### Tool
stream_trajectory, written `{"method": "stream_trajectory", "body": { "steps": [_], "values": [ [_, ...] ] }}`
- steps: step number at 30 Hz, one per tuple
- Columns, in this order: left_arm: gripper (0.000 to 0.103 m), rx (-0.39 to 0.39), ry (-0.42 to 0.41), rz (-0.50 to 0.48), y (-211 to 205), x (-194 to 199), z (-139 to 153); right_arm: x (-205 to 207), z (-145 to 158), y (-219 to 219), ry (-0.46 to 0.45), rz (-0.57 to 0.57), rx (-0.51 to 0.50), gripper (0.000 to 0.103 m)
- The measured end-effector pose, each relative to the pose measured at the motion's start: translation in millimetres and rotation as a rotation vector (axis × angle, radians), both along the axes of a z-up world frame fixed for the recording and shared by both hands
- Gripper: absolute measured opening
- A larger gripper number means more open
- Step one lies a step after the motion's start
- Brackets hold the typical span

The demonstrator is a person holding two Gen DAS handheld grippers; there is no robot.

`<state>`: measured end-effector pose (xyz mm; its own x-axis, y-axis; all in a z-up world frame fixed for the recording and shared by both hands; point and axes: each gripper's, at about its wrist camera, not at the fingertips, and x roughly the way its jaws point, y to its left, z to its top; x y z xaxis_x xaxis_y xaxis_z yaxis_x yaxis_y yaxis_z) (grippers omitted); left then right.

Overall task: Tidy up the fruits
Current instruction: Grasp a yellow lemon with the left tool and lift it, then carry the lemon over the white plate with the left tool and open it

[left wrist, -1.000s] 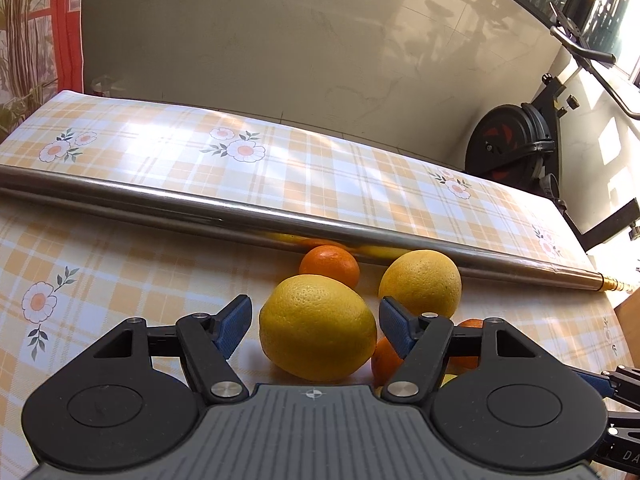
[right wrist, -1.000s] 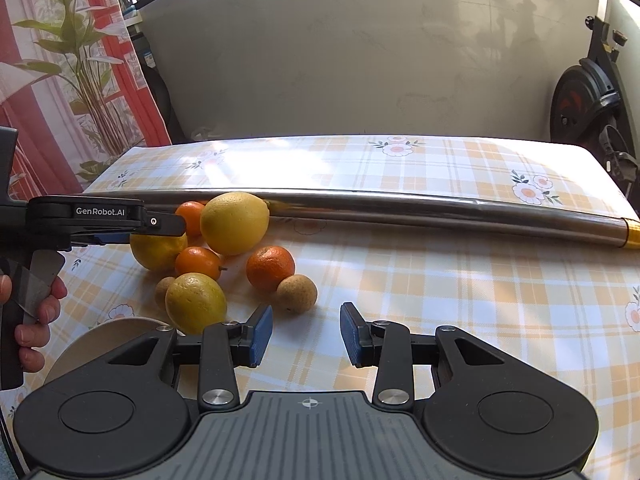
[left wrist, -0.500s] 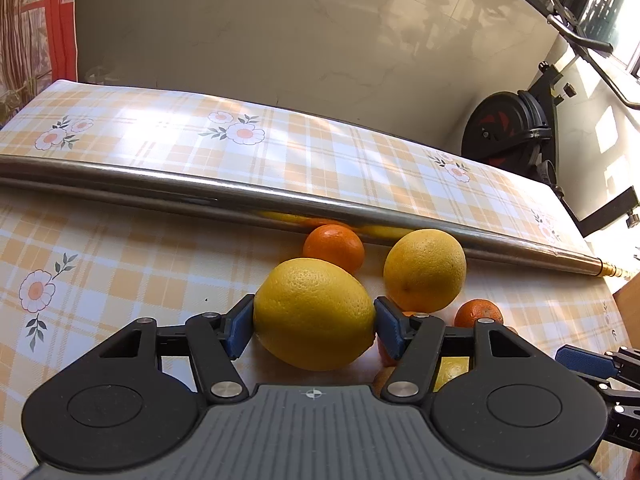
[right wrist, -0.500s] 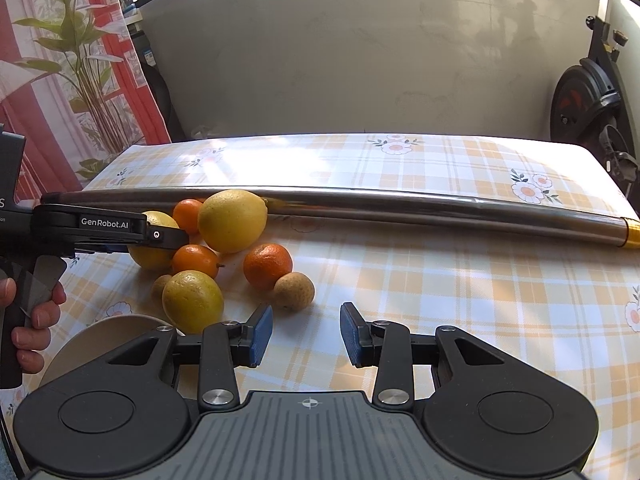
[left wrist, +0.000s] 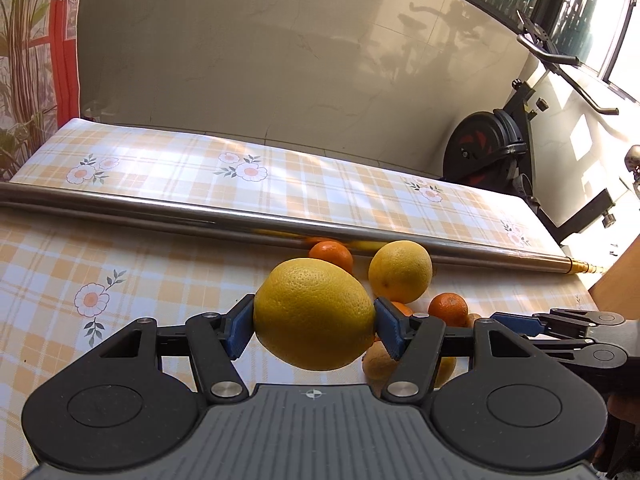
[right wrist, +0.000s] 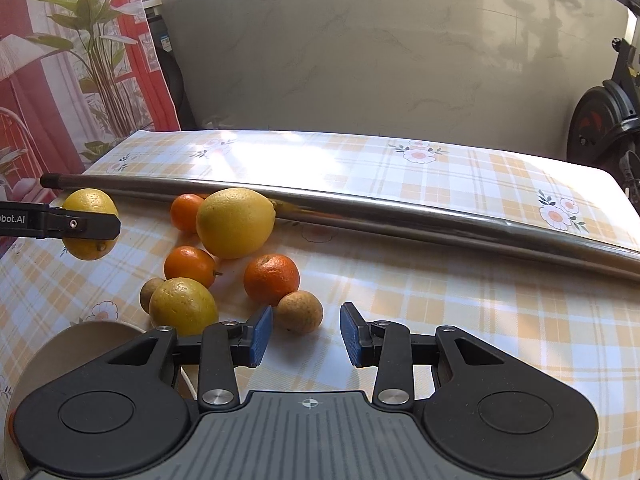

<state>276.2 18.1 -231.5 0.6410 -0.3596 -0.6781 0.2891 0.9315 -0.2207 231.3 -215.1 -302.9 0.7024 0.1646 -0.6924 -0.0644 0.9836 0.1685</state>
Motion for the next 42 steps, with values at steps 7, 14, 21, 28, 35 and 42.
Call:
{"method": "stream_trajectory", "body": {
  "steps": [7,14,21,28,35,42],
  "values": [
    [0.065,0.004,-0.04,-0.052,4.7,-27.2,10.5,9.7,-9.7,2.0,0.021,-0.004,0.033,0.033],
    [0.065,0.004,-0.03,-0.082,3.0,-46.0,8.8,-1.8,-5.7,7.1,0.017,-0.036,0.013,0.026],
    [0.065,0.027,-0.027,-0.123,-1.6,-61.1,6.2,-38.2,12.0,6.4,-0.036,-0.053,0.064,0.026],
    [0.065,0.05,-0.014,-0.162,-11.4,-67.1,-0.3,-81.3,20.4,14.3,-0.075,-0.052,0.114,0.026],
    [0.065,0.1,-0.002,-0.186,-21.9,-73.0,-10.0,-98.9,19.6,21.9,-0.072,-0.032,0.143,0.026],
    [0.065,0.128,0.013,-0.176,-22.7,-75.4,-19.7,-102.4,20.9,25.4,-0.076,-0.019,0.148,0.026]
  ]
}}
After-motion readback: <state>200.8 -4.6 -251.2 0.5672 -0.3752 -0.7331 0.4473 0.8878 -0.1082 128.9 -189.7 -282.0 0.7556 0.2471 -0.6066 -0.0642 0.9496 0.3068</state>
